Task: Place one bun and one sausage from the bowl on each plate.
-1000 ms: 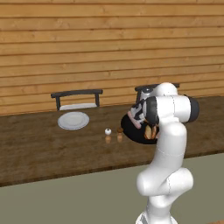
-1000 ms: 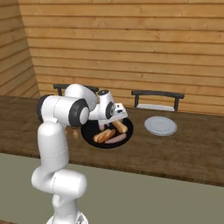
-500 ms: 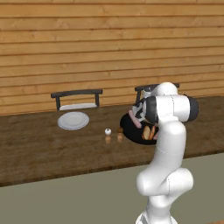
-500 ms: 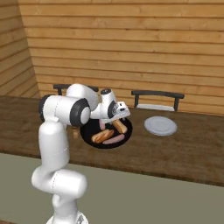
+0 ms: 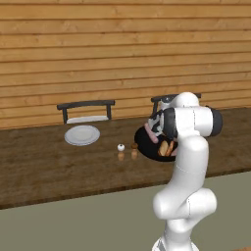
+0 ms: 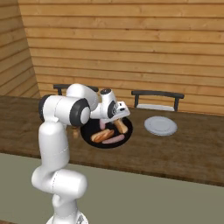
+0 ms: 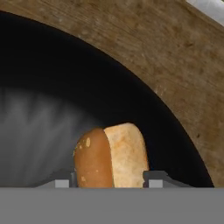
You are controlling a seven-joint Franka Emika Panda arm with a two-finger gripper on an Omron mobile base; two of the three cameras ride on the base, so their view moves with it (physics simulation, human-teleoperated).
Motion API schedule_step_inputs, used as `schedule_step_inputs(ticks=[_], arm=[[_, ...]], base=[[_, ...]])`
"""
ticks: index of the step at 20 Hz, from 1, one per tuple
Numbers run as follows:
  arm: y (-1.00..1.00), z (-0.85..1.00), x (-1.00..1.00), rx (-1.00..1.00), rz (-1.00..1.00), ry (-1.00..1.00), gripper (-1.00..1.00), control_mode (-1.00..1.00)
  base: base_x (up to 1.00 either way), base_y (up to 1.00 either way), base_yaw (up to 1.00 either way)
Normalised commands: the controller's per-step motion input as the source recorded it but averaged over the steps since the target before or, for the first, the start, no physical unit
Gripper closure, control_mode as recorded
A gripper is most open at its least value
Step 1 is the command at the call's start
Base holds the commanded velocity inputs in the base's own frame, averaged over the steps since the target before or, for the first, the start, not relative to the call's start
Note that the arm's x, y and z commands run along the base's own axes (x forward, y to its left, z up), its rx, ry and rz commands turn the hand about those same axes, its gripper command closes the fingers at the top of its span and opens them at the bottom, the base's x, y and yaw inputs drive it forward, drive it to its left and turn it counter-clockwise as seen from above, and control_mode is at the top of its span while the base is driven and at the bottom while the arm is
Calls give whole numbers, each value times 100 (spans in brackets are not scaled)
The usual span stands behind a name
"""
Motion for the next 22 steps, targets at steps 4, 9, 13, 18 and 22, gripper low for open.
schedule_step_inputs(ticks=[4,9,13,18,22], arm=[[0,0,0,0,0,0,100,-100],[0,15,-6,0,0,0,100,-100],[-4,35,-5,-1,0,0,100,-100],[-10,93,-23,-1,0,0,100,-100],[-77,71,-3,0,-5,1,100,-100]], base=[[0,0,0],[0,0,0],[0,0,0],[0,0,0],[0,0,0]])
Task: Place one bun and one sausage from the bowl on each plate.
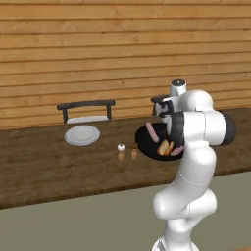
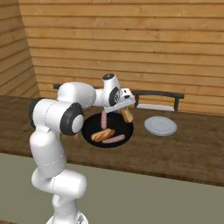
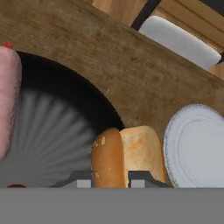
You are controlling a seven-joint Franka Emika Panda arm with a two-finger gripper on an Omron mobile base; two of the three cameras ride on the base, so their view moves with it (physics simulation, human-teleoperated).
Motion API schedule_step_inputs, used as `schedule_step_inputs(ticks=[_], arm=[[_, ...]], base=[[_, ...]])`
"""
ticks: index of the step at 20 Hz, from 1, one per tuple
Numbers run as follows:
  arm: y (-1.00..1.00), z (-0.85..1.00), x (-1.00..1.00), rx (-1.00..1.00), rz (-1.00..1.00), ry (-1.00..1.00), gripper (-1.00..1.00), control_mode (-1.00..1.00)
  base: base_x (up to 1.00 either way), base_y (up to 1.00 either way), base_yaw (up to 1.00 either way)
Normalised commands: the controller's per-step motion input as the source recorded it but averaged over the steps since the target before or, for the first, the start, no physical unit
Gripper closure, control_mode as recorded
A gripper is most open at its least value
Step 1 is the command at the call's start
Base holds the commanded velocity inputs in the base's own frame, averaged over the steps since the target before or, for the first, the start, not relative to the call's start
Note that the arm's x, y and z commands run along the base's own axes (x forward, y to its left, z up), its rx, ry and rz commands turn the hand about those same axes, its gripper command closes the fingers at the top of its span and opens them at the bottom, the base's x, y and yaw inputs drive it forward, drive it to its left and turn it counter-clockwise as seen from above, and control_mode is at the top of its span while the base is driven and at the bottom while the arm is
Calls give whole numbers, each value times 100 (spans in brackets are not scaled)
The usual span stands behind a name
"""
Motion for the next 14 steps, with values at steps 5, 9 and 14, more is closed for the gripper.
schedule_step_inputs(ticks=[5,9,14], arm=[[-100,10,4,0,-5,1,100,-100],[-100,0,6,4,-1,0,100,-100],[-63,-19,21,3,0,0,100,-100]], base=[[0,0,0],[0,0,0],[0,0,0]])
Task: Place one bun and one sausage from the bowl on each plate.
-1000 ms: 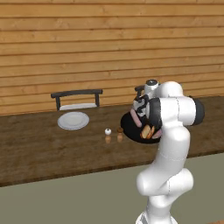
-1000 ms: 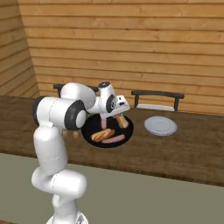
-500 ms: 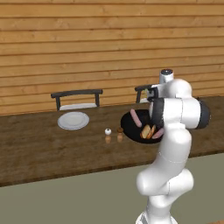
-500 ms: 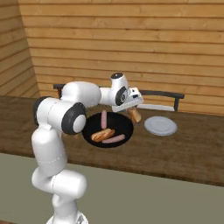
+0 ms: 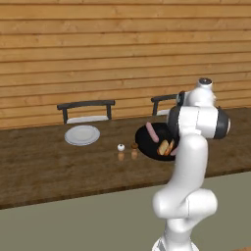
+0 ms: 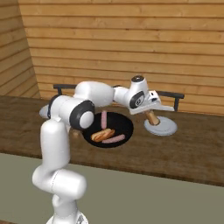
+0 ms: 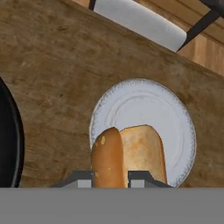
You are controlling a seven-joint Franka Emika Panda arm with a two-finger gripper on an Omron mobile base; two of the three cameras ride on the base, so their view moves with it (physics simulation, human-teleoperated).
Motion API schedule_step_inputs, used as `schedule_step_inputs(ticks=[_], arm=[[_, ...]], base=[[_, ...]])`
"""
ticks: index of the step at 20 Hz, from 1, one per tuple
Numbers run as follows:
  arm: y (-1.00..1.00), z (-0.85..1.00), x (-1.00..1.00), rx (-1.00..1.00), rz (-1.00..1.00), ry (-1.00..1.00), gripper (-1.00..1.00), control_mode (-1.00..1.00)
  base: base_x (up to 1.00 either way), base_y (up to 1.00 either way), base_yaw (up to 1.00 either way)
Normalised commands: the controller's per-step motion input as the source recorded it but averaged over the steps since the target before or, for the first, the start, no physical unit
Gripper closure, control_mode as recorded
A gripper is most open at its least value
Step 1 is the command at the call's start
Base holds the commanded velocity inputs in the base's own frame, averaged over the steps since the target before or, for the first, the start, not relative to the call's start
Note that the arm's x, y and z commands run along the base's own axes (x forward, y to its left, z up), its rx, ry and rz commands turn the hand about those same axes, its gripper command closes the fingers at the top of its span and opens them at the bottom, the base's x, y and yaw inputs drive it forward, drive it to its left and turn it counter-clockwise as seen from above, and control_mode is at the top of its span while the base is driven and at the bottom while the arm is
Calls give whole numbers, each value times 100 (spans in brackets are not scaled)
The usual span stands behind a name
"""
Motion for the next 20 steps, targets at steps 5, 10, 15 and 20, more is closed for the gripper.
schedule_step_inputs(ticks=[5,10,15,20], arm=[[-31,-45,47,6,2,2,100,-100],[-13,-55,22,2,3,5,100,-100],[-6,-43,16,0,3,7,100,-100],[0,-14,35,0,2,2,100,-100]], base=[[0,0,0],[0,0,0],[0,0,0],[0,0,0]])
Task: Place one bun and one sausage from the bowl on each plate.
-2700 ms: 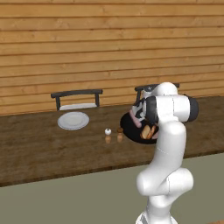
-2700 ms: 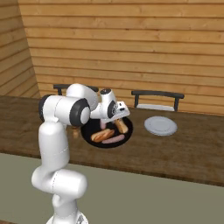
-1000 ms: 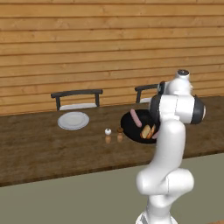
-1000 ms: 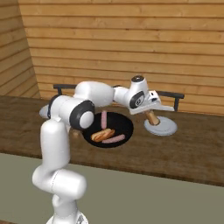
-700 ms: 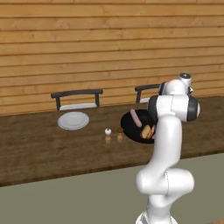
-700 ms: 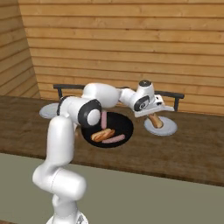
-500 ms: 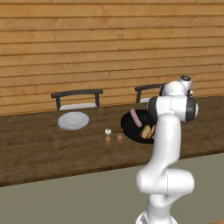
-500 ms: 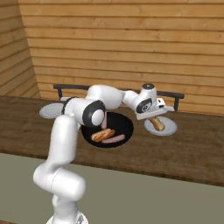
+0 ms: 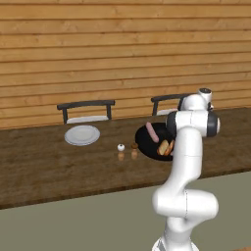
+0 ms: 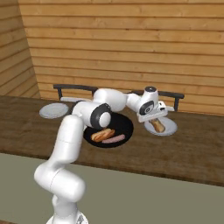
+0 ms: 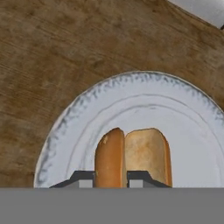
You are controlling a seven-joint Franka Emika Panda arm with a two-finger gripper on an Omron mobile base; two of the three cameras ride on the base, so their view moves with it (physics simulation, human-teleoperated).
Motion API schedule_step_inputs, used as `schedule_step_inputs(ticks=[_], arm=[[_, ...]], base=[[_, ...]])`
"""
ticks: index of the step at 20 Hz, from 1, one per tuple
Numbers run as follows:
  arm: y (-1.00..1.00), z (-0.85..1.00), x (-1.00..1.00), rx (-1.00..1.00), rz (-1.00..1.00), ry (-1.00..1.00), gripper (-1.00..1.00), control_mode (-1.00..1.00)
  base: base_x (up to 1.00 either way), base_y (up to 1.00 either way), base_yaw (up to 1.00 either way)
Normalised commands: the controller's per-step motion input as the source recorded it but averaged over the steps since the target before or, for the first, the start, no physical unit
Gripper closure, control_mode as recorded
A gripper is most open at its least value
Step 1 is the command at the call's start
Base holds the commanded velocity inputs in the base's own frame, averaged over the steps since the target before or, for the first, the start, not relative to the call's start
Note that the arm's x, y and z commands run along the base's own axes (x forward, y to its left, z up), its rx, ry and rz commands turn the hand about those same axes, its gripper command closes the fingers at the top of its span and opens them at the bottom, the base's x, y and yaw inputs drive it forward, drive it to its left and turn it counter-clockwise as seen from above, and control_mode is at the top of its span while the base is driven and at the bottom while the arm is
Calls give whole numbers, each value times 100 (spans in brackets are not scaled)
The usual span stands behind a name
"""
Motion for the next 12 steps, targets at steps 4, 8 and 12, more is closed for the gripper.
schedule_step_inputs(ticks=[4,8,12], arm=[[0,0,37,0,3,0,100,-100],[2,-1,4,-1,1,0,100,-100],[0,0,0,0,0,0,100,-100]], base=[[0,0,0],[0,0,0],[0,0,0]])
